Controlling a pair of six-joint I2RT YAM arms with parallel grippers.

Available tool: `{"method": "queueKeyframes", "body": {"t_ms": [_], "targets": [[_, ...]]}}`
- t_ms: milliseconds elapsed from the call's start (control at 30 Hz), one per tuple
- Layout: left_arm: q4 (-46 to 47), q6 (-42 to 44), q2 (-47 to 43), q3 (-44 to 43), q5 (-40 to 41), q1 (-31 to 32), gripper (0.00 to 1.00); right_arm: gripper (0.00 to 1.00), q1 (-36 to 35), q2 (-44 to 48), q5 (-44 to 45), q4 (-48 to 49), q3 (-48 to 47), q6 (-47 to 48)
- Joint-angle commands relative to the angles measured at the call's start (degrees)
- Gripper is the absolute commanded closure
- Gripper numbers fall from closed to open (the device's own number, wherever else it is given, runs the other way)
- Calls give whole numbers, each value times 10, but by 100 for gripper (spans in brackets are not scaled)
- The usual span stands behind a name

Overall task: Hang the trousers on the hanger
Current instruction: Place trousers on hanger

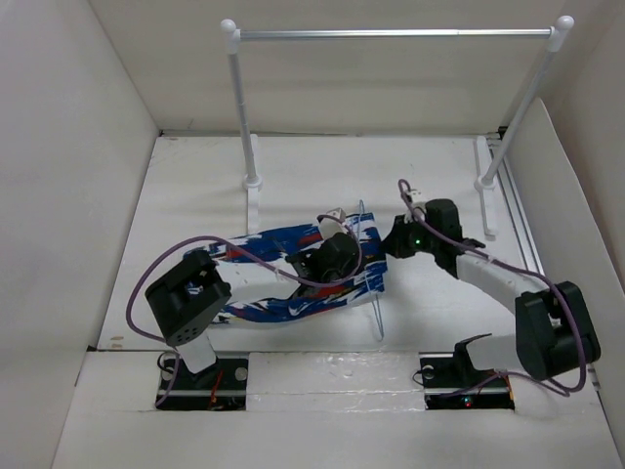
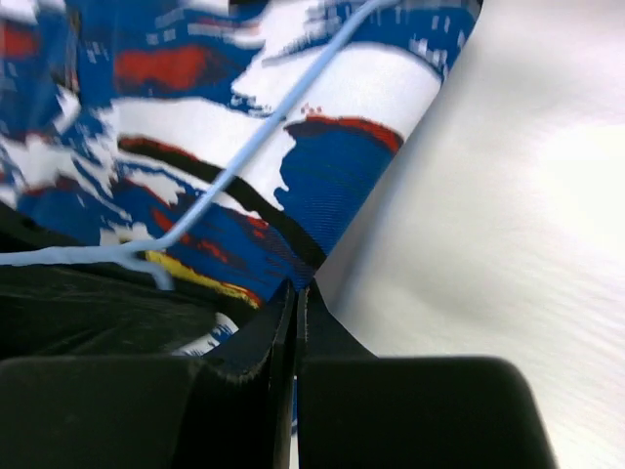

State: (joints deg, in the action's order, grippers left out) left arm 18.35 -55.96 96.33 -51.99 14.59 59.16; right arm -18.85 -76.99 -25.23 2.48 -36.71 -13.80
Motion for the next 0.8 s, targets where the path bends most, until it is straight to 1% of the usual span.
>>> {"method": "queueKeyframes", "body": {"t_ms": [0, 67, 133, 167, 200, 233, 333, 433, 633, 767], "targets": [[-112, 35, -26, 37, 20, 0, 100, 100, 85, 36, -13, -61, -36, 59], [-118, 31, -53, 61, 27, -15, 100, 100, 116, 54, -26, -104, -41, 90], [-116, 30, -81, 87, 32, -23, 100, 100, 175, 73, -35, -135, -37, 118], [-118, 31, -87, 94, 35, -23, 100, 100, 175, 79, -37, -146, -36, 127], [-121, 34, -92, 98, 40, -23, 100, 100, 207, 84, -39, -151, -35, 131], [-134, 37, -96, 102, 45, -23, 100, 100, 223, 89, -43, -157, -32, 149], [-161, 48, -115, 110, 55, -23, 100, 100, 281, 86, -68, -165, -28, 162], [-183, 52, -140, 123, 65, -23, 100, 100, 312, 79, -69, -175, -36, 177], [-221, 60, -187, 125, 77, -23, 100, 100, 327, 55, -71, -170, -42, 188], [-209, 71, -192, 112, 77, -16, 100, 100, 321, 36, -81, -150, -28, 182]]}}
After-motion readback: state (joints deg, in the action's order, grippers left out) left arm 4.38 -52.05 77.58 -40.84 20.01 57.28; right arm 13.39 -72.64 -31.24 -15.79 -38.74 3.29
